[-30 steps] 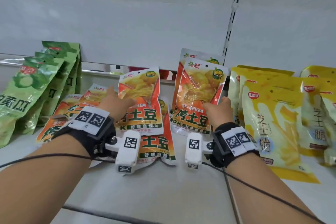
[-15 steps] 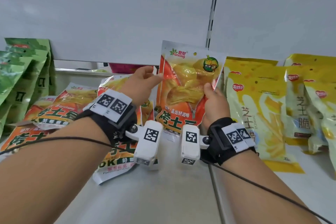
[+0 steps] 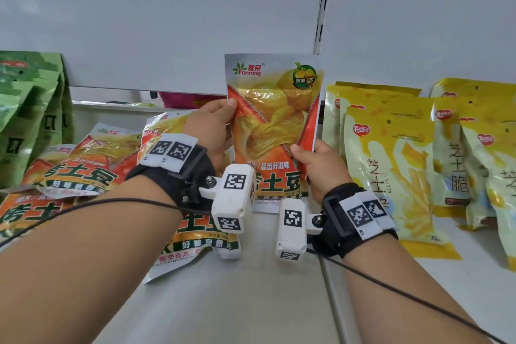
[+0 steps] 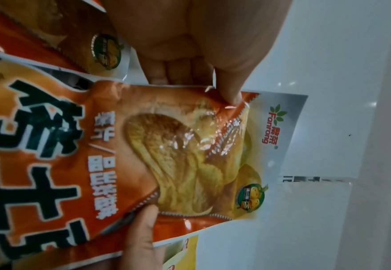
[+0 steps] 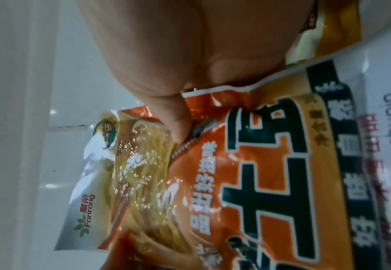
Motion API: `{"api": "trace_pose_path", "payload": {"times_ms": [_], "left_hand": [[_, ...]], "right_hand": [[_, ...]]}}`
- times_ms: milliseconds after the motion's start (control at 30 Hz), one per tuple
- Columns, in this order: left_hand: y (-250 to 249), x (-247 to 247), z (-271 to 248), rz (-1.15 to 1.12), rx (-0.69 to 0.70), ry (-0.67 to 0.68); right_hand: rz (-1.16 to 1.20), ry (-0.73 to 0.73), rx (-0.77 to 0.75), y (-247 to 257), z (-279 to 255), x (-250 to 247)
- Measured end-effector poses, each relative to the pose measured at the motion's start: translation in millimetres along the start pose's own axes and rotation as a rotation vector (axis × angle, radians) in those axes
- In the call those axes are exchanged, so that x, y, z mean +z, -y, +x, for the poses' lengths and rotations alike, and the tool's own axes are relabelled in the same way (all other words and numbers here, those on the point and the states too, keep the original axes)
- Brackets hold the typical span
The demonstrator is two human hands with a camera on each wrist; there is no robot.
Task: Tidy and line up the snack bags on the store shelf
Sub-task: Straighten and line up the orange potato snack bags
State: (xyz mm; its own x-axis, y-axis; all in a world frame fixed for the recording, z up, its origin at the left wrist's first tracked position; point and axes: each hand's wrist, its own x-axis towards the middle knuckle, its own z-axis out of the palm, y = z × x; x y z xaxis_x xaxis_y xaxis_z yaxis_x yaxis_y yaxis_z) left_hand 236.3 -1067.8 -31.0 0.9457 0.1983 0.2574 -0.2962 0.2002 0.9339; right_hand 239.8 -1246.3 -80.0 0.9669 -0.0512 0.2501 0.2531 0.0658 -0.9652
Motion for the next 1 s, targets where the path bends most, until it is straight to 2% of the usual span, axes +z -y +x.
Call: {"api": "trace_pose_path", "payload": {"times_ms": [100,233,300,433,700,767,833,900,1000], "left_hand": [[8,-5,-6,0.035,-0.026,0.102],[23,-9,-16,0.255,-0.096,0.188],[27,-9,-17,0.271,-0.083,0.165],[25,-11,-13,0.143,-0.064,0.077],[22,-15,-9,0.144,-0.039,0.031],[22,-16,-8,0.190,-0.010,0.002],[21,-18,-7,0.229,0.016,-0.039],[20,-19,-6,0.242,0.025,-0.052],[17,-22,-7,0.239,0.007,-0.040]], "right_hand": [[0.045,-0.094,-0.060,3,1,-1],[0.173,-0.145,-0.096,9,-2,-2],[0.202,-0.125,-0.091,11,-4,0],[0.163,-0.071,0.003,7,-5,2],[0.002,-0.107,-0.095,2,-5,3],[0.031,-0.063,-0.055,3,-6,3],[0.054,0.062,0.022,4,-8,2],[-0.045,0.172,0.058,3,-10,1],[-0.260,0.182,-0.037,2,-11,4]]}}
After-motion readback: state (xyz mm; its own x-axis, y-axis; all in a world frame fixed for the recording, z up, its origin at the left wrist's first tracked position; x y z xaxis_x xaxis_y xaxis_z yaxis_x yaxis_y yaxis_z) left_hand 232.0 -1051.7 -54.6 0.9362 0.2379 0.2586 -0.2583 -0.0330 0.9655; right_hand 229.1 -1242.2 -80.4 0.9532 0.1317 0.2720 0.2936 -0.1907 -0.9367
